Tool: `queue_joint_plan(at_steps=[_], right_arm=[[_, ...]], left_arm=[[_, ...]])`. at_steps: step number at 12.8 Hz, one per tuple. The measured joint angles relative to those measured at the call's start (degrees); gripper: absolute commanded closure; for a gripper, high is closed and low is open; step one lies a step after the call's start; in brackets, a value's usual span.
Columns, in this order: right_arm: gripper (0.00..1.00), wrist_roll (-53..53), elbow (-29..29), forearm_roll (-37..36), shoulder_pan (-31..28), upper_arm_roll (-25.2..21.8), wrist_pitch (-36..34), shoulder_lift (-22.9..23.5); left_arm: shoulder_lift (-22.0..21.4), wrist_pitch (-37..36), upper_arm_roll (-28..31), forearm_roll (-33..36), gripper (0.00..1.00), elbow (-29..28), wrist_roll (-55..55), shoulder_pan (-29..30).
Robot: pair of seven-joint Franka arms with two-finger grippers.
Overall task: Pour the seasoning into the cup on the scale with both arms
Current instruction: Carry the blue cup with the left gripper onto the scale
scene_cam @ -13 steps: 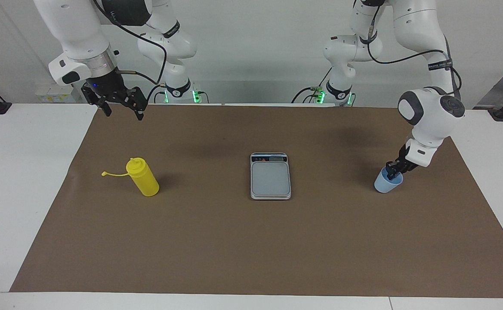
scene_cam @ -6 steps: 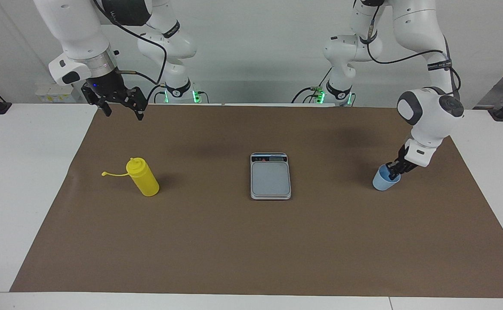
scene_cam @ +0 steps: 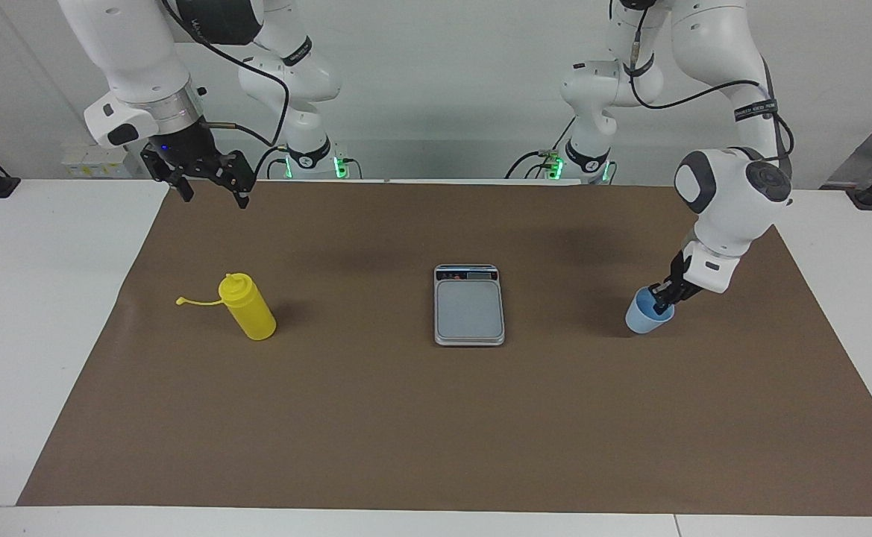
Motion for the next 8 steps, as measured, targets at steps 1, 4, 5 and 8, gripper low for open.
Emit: queue_joint_plan(at_steps=[1, 4, 5, 8], right_arm=[[0.0, 0.0, 0.0, 0.0, 0.0, 0.0, 0.0, 0.0], [0.0, 0.0, 0.0, 0.0, 0.0, 0.0, 0.0, 0.0], [0.0, 0.0, 0.0, 0.0, 0.0, 0.0, 0.0, 0.0], [0.0, 0.0, 0.0, 0.0, 0.0, 0.0, 0.0, 0.0]], left_arm=[[0.2, -1.52, -1.59, 0.48, 1.0, 1.44, -4.02, -0.03], [0.51, -6.38, -7.33, 6.85, 1.0, 4.79, -18.14, -0.03], [0.61, -7.46, -9.78, 8.62, 1.0, 5.51, -23.52, -0.07], [1.38, -9.73, -14.69, 10.42, 1.0, 8.04, -34.62, -0.18]])
